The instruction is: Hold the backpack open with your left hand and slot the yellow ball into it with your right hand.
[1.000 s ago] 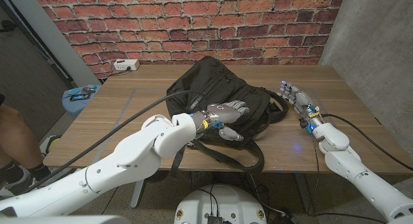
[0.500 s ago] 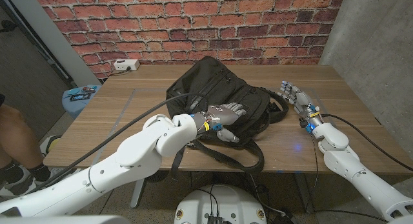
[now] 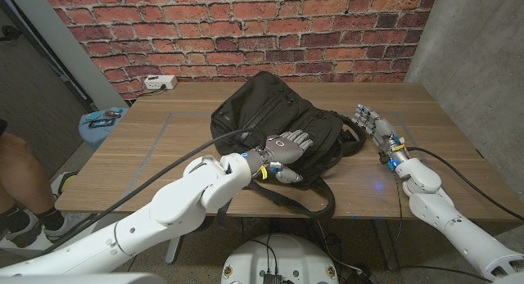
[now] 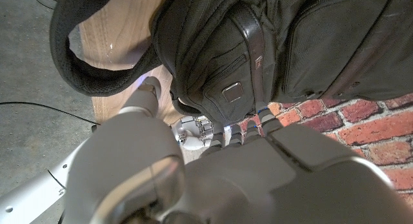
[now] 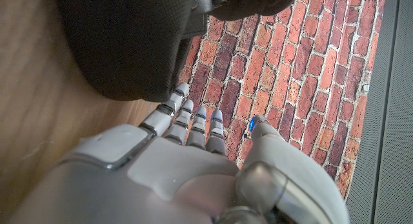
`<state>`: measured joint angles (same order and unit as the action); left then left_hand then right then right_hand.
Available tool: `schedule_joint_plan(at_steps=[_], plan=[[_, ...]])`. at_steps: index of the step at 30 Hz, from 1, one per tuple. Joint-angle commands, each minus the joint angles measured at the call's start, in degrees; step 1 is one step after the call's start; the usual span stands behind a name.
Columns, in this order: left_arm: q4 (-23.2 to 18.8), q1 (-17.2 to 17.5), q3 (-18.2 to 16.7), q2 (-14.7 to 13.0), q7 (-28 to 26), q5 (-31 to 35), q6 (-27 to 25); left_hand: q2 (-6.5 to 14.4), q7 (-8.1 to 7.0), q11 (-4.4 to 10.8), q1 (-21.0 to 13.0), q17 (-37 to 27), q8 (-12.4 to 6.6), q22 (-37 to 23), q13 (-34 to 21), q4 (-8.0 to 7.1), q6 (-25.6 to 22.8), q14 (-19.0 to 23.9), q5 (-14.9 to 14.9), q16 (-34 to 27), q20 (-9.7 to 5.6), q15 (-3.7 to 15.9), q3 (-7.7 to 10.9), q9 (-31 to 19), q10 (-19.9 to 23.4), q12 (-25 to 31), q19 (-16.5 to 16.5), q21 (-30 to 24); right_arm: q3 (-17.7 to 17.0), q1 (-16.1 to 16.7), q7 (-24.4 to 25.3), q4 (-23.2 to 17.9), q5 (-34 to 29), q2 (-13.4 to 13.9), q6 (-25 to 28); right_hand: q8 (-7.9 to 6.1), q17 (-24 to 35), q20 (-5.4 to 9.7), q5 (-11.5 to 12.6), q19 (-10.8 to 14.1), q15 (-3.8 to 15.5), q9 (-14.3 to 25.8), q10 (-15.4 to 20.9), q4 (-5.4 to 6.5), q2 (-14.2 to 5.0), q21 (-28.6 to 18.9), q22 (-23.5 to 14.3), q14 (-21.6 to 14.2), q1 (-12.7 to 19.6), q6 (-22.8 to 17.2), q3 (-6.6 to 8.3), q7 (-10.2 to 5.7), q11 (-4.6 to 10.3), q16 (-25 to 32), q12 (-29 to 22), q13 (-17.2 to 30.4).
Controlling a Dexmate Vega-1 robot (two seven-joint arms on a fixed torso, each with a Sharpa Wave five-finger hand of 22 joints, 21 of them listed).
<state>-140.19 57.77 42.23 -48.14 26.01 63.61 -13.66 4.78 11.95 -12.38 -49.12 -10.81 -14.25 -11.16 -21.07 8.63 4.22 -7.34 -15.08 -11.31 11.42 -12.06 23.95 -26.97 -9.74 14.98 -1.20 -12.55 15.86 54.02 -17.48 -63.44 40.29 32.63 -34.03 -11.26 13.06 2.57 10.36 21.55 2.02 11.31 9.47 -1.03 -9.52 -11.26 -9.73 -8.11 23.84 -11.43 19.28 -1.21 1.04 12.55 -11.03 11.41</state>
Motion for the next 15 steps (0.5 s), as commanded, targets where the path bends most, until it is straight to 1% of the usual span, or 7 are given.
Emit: schedule_joint_plan(at_steps=[1, 4, 5, 6, 7, 11, 15], plan=[[2.3, 2.7, -0.2, 1.6, -6.0, 6.3, 2.7, 0.6, 0.24, 0.11, -0.3, -0.2, -0.68, -0.3, -0.6, 0.31, -0.7, 0.6, -0.7, -0.2, 0.06, -0.14, 0.21, -0.8, -0.7, 0.5, -0.5, -0.6, 0.2, -1.4, -2.7, 3.4, 1.0, -1.2, -1.0, -0.14, 0.0, 1.02, -0.1, 0.4, 1.21, 0.1, -0.2, -0.36, -0.04, 0.1, -0.1, 0.3, 0.2, 0.1, 0.07, 0.05, -0.08, 0.4, -0.3, 0.3], [3.0, 3.0, -0.2, 1.9, -7.6, 7.5, 3.2, 0.5, 0.23, 0.23, -0.6, -0.3, -1.11, -0.4, -1.1, 0.46, -1.2, 1.5, -1.0, -0.3, -0.42, -0.03, 0.13, -1.5, -0.2, 1.0, -1.0, -0.9, 0.2, -2.0, -3.6, 4.5, 1.3, -1.4, -1.2, -0.16, 0.0, 1.01, -0.1, 0.4, 1.22, 0.1, -0.3, -0.38, -0.04, 0.1, -0.1, 0.3, 0.2, 0.0, 0.06, 0.03, -0.08, 0.3, -0.3, 0.2], [3.2, 3.0, -0.3, 2.1, -7.5, 7.3, 3.4, 0.7, 0.24, 0.13, -0.8, -0.3, -1.31, -0.4, -1.4, 0.42, -1.4, 1.6, -1.1, -0.2, -0.04, -0.13, 0.16, -1.9, -0.2, 1.2, -0.9, -0.9, 0.2, -2.2, -3.8, 4.8, 1.4, -1.5, -1.3, -0.16, 0.0, 1.01, -0.1, 0.4, 1.23, 0.1, -0.2, -0.38, -0.05, 0.1, -0.1, 0.3, 0.2, 0.0, 0.06, 0.02, -0.06, 0.4, -0.3, 0.2], [3.3, 2.9, -0.3, 2.4, -7.1, 7.1, 3.3, 0.8, 0.24, 0.12, -0.8, -0.3, -1.34, -0.4, -1.5, 0.40, -1.4, 1.6, -1.2, -0.2, -0.04, -0.12, 0.16, -2.0, -0.2, 1.2, -0.9, -0.9, 0.2, -2.4, -4.1, 5.2, 1.5, -1.6, -1.3, -0.15, 0.0, 0.99, -0.1, 0.4, 1.25, 0.1, -0.3, -0.38, -0.06, 0.1, -0.1, 0.3, 0.2, 0.1, 0.06, 0.04, -0.08, 0.4, -0.3, 0.2], [3.4, 3.0, -0.3, 2.8, -6.8, 7.3, 3.2, 0.6, 0.22, 0.22, -0.9, -0.3, -1.61, -0.4, -1.8, 0.50, -1.8, 2.2, -1.3, -0.3, -0.22, -0.06, 0.06, -2.4, 0.3, 1.6, -1.5, -1.2, 0.2, -2.6, -4.3, 5.5, 1.5, -1.7, -1.3, -0.16, 0.0, 1.02, -0.1, 0.4, 1.24, 0.1, -0.3, -0.38, -0.05, 0.1, -0.1, 0.3, 0.1, 0.0, 0.05, 0.03, -0.07, 0.4, -0.3, 0.2], [3.7, 2.8, -0.5, 3.3, -5.8, 7.5, 3.2, 0.4, 0.21, 0.20, -1.5, -0.3, -2.11, -0.5, -2.4, 0.63, -2.3, 2.7, -1.6, -0.2, -0.30, -0.10, 0.00, -3.3, 0.5, 2.0, -1.6, -1.3, 0.3, -3.5, -5.3, 6.9, 1.8, -1.9, -1.3, -0.17, 0.0, 1.01, -0.1, 0.4, 1.24, 0.1, -0.2, -0.44, -0.02, 0.0, -0.1, 0.3, 0.2, 0.0, 0.04, 0.04, -0.08, 0.4, -0.3, 0.2], [4.1, 2.8, -0.7, 3.7, -5.5, 7.7, 3.0, 0.3, 0.19, 0.54, -2.0, -0.3, -2.42, -0.5, -2.9, 0.73, -2.5, 3.0, -1.9, -0.2, -0.51, -0.09, -0.05, -4.0, 0.7, 2.4, -1.8, -1.4, 0.4, -4.3, -6.1, 8.1, 2.0, -2.2, -1.1, -0.18, 0.0, 1.01, -0.1, 0.4, 1.25, 0.1, -0.2, -0.47, -0.03, 0.1, -0.1, 0.3, 0.2, 0.0, 0.04, 0.06, -0.11, 0.4, -0.3, 0.2]])
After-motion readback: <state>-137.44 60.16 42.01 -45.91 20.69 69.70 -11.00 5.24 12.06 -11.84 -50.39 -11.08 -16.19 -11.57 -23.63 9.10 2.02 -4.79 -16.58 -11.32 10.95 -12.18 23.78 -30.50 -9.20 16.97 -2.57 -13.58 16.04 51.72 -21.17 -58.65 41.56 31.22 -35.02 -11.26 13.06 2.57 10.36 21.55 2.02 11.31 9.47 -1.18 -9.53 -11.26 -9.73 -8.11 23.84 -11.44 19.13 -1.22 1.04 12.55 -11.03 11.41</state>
